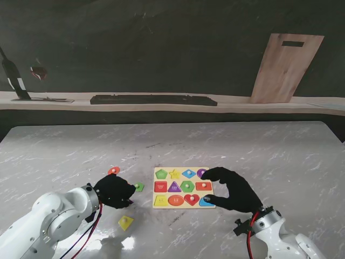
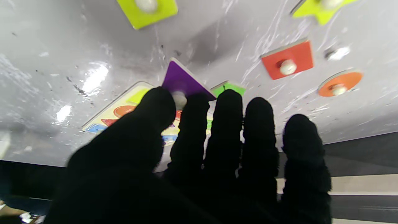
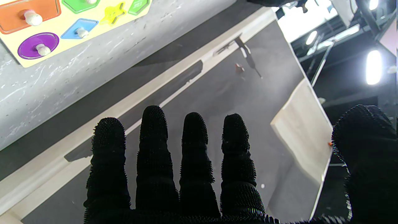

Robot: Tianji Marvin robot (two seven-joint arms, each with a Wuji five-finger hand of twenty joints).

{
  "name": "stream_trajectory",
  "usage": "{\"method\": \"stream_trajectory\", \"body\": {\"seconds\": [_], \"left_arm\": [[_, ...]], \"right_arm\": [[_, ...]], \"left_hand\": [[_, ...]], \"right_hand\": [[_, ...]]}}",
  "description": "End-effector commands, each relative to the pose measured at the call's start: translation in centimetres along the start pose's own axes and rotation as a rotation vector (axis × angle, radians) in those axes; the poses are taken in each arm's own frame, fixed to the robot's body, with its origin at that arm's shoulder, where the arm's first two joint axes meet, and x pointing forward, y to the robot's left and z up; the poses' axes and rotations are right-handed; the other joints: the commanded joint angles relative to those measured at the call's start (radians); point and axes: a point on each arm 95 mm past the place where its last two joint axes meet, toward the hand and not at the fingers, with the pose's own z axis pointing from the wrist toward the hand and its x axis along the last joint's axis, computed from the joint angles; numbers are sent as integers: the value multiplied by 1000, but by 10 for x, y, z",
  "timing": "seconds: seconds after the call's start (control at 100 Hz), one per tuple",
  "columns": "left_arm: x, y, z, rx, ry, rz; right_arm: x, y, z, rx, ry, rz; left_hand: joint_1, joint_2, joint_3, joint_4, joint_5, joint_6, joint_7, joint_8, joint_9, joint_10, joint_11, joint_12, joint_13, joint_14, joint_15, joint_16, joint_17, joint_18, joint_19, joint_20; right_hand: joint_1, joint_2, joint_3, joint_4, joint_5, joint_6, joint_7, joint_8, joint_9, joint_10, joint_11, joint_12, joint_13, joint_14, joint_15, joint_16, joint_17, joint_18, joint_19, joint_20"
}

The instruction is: Fit puzzle pieces into a puzzle board

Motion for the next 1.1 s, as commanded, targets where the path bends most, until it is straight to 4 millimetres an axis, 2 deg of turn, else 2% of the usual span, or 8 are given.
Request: {"method": "stream_trajectory", "body": {"seconds": [0.0, 0.42, 0.52, 0.77, 1.09], "left_arm": [[-3, -12, 8, 13, 20, 8], [-4, -46, 83, -6, 158, 25], [-1, -52, 98, -15, 192, 36], [10, -60, 127, -40, 250, 40], [25, -61, 154, -52, 275, 76]], "right_arm": [[4, -3, -2, -1, 8, 10], [4, -3, -3, 7, 19, 9], [4, -2, -2, 3, 20, 15], [3, 0, -2, -6, 17, 27], [5, 2, -2, -19, 15, 41]], "left_hand": [[45, 29, 36, 39, -9, -90, 38, 34, -9, 6, 27, 20, 20, 15, 37, 21, 11, -38, 45, 30], [61, 43, 10, 33, -27, -89, 39, 38, -31, 10, 31, 28, -2, 13, 37, 47, -28, -58, 41, 78], [61, 45, 6, 31, -29, -90, 40, 37, -33, 8, 32, 30, -4, 12, 36, 51, -31, -59, 37, 85], [67, 51, -6, 28, -35, -90, 38, 35, -40, 8, 28, 32, -9, 10, 28, 55, -37, -62, 25, 96], [58, 51, -3, 34, -36, -96, 49, 42, -34, 4, 43, 42, 4, 0, 43, 69, -19, -66, 32, 114]], "right_hand": [[10, 20, -19, 24, 15, 0, 5, 14, 21, 13, 11, 8, 18, 11, 12, 14, 10, -11, 25, 7], [9, 24, -23, 24, 16, 0, 0, 13, 20, 15, 9, 7, 16, 11, 15, 15, 15, -14, 49, 26], [10, 27, -23, 24, 22, -18, 1, 13, 23, 14, 10, 8, 13, 10, 17, 16, 10, -13, 46, 29], [10, 31, -26, 25, 29, -19, -1, 13, 24, 14, 9, 7, 13, 13, 19, 18, 10, -13, 44, 33], [9, 43, -28, 25, 35, -21, -4, 14, 29, 15, 9, 7, 15, 13, 20, 19, 10, -12, 43, 38]]}}
